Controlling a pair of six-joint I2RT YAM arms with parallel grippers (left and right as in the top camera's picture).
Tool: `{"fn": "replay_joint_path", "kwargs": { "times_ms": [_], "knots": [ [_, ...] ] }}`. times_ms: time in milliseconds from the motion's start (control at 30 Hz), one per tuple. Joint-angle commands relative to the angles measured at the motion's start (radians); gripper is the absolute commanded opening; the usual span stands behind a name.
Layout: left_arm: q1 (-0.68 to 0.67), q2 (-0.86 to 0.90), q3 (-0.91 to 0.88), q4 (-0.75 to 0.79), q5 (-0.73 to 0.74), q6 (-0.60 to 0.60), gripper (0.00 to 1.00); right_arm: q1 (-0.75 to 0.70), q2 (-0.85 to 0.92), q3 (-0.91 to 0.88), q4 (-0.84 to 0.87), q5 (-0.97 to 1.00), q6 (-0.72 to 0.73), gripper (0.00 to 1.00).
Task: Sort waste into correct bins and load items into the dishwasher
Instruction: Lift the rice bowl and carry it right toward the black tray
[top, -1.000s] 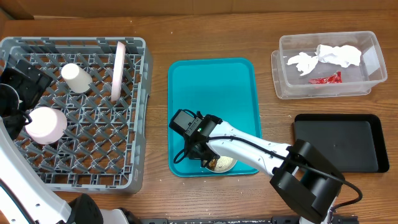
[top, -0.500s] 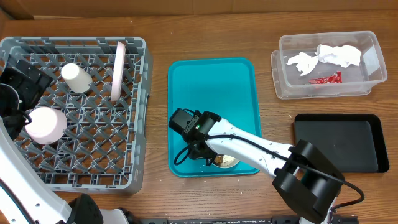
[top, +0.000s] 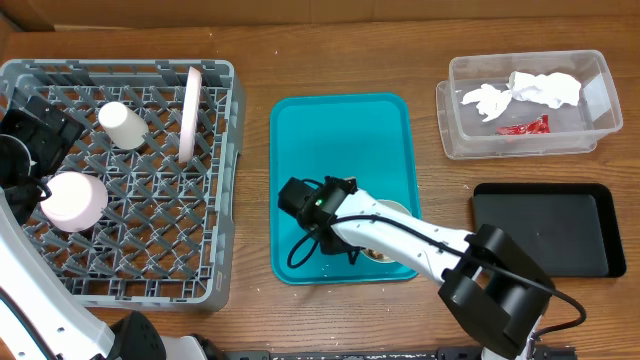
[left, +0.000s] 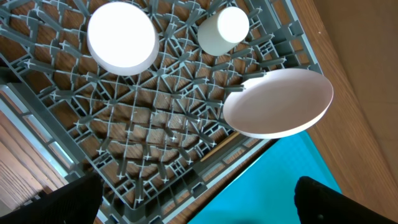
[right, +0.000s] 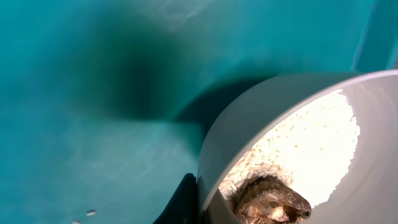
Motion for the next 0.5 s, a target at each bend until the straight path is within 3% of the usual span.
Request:
{"fn": "replay_joint_path", "kwargs": {
  "times_ms": [0, 133, 467],
  "knots": [
    [0.004, 0.005, 0.001, -0.002, 0.007, -0.02, 1.0, -0.06, -0.014, 0.045, -0.027, 0.046, 0.06, 0.04],
    [0.004, 0.005, 0.001, -0.002, 0.007, -0.02, 1.0, -0.138, -0.05, 0.081, -0.064, 0.047, 0.06, 0.04],
    [0.004, 0.005, 0.001, -0.002, 0.007, -0.02, 1.0, -0.545, -0.207, 0.106, -0.196, 0.044, 0.002, 0.04]
  ]
}}
